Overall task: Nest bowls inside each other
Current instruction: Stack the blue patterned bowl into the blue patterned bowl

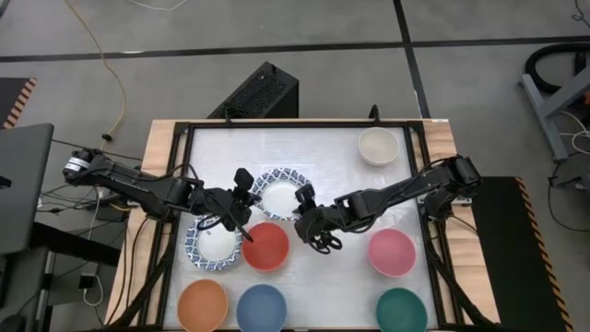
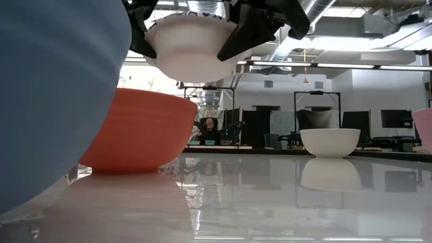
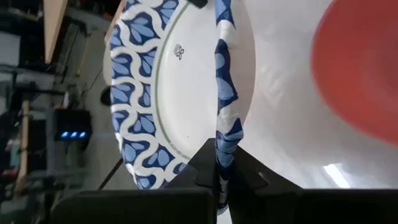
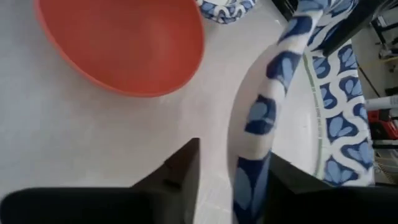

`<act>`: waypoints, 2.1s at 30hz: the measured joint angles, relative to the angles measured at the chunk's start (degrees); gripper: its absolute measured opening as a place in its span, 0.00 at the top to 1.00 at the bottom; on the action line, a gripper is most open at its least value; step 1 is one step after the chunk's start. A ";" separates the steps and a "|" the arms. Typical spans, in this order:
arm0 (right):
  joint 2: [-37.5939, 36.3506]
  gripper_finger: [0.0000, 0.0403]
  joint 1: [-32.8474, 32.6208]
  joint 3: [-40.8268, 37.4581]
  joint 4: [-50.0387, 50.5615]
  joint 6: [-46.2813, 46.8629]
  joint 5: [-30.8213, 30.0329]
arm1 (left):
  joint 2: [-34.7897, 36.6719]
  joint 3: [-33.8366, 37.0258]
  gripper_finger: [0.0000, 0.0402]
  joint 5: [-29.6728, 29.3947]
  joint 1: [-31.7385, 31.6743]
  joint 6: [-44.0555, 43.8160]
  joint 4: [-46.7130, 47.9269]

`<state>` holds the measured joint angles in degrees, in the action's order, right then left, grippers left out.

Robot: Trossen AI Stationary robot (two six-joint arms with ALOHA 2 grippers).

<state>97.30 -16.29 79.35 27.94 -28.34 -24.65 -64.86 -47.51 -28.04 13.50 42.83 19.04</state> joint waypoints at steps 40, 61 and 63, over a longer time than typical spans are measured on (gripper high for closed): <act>-2.30 0.51 1.09 0.00 -19.13 -5.69 15.36 | -0.60 -12.67 1.00 -1.96 32.84 -54.99 51.30; -0.38 0.51 3.28 0.00 -28.66 -6.62 20.77 | -0.04 -21.66 1.00 -10.76 44.96 -63.21 55.45; -0.38 0.51 3.28 0.00 -29.22 -6.60 20.79 | 0.48 -21.66 1.00 -12.10 46.23 -64.15 56.02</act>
<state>96.92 -13.02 79.35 -1.28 -34.94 -3.86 -64.38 -69.17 -40.14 59.72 -21.32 75.06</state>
